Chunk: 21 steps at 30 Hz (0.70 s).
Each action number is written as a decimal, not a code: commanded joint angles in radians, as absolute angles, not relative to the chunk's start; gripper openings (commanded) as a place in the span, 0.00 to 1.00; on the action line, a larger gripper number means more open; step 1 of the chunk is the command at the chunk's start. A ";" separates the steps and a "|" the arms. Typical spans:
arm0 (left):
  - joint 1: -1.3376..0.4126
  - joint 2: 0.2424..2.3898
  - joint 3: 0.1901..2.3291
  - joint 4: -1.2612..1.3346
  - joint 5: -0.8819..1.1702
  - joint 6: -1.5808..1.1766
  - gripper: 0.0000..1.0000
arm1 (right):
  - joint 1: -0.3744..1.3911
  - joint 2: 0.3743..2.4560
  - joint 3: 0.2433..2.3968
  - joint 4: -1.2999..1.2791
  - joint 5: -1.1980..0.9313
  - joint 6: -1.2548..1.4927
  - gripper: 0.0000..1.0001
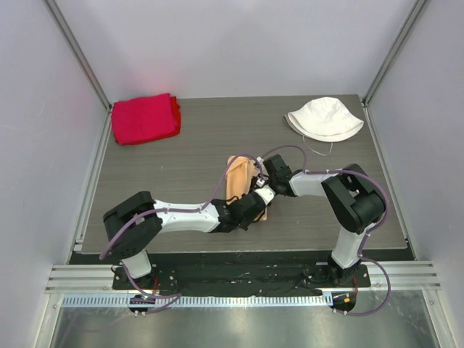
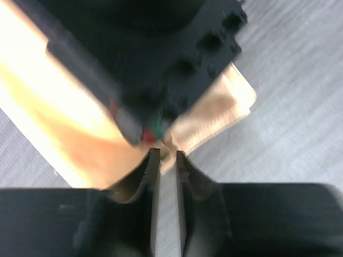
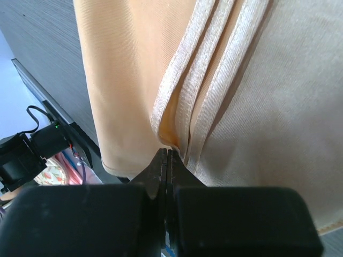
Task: Fold the napkin into a case and place the utensils inside
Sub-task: Smooth out the 2/3-rectangle-folded napkin at the center of the board.
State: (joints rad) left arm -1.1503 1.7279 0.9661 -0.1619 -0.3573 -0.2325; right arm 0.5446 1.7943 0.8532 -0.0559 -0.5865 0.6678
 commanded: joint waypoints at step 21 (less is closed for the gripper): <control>-0.807 1.522 0.767 0.014 0.082 -0.500 0.15 | 0.545 1.781 0.887 -0.057 -0.604 0.632 0.08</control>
State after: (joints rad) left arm -0.8173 1.5322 0.7650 -0.0486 0.0761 -0.4927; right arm 0.5358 1.8126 0.8570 -0.0315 -0.6292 0.6575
